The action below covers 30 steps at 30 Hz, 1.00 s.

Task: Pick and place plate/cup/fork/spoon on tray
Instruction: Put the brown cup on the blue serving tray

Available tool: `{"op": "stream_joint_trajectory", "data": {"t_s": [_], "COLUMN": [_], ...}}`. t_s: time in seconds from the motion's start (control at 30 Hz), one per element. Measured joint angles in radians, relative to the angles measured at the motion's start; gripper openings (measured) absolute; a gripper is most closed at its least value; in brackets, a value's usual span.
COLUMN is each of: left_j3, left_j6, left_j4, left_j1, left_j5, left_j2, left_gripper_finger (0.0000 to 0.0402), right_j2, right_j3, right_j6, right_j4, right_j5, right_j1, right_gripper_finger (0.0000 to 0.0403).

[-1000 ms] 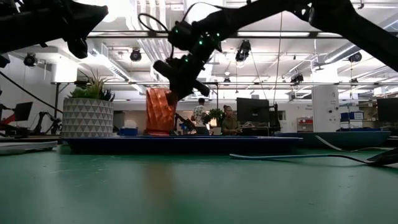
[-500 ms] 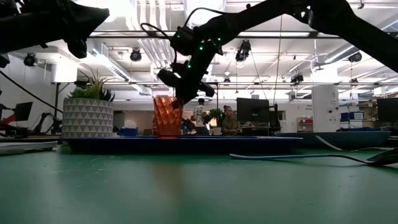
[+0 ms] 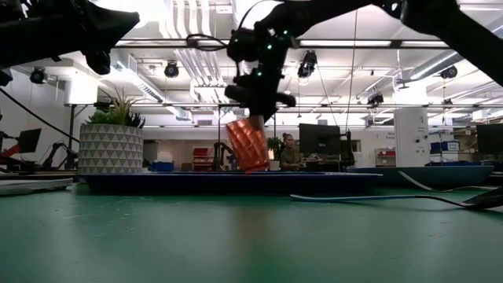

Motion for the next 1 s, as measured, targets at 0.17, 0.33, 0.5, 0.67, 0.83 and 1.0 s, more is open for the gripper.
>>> {"op": "stream_joint_trajectory", "data": {"t_s": [0.17, 0.33, 0.5, 0.67, 0.83, 1.0], "left_j3": [0.0, 0.0, 0.0, 0.0, 0.0, 0.0], "left_j6": [-0.004, -0.004, -0.004, -0.004, -0.004, -0.004], "left_j4": [0.0, 0.0, 0.001, 0.001, 0.001, 0.001], "left_j1": [0.0, 0.0, 0.0, 0.0, 0.0, 0.0], "left_j5": [0.0, 0.0, 0.0, 0.0, 0.0, -0.005], "left_j2": [0.0, 0.0, -0.001, -0.001, -0.002, -0.002], "left_gripper_finger": [0.0002, 0.0002, 0.0002, 0.0002, 0.0002, 0.0002], "right_j2": [-0.109, -0.273, -0.409, -0.467, -0.469, -0.467], "right_j3": [-0.137, -0.403, -0.681, -0.87, -0.929, -0.941], "right_j6": [0.008, 0.032, 0.088, 0.16, 0.192, 0.199], "right_j4": [0.024, 0.261, 0.5, 0.683, 0.711, 0.718], "right_j5": [0.019, 0.04, 0.039, 0.041, 0.041, 0.043], "right_j1": [0.0, -0.004, -0.038, -0.091, -0.121, -0.125], "right_gripper_finger": [0.0013, 0.0013, 0.0013, 0.0013, 0.0013, 0.0013]}}
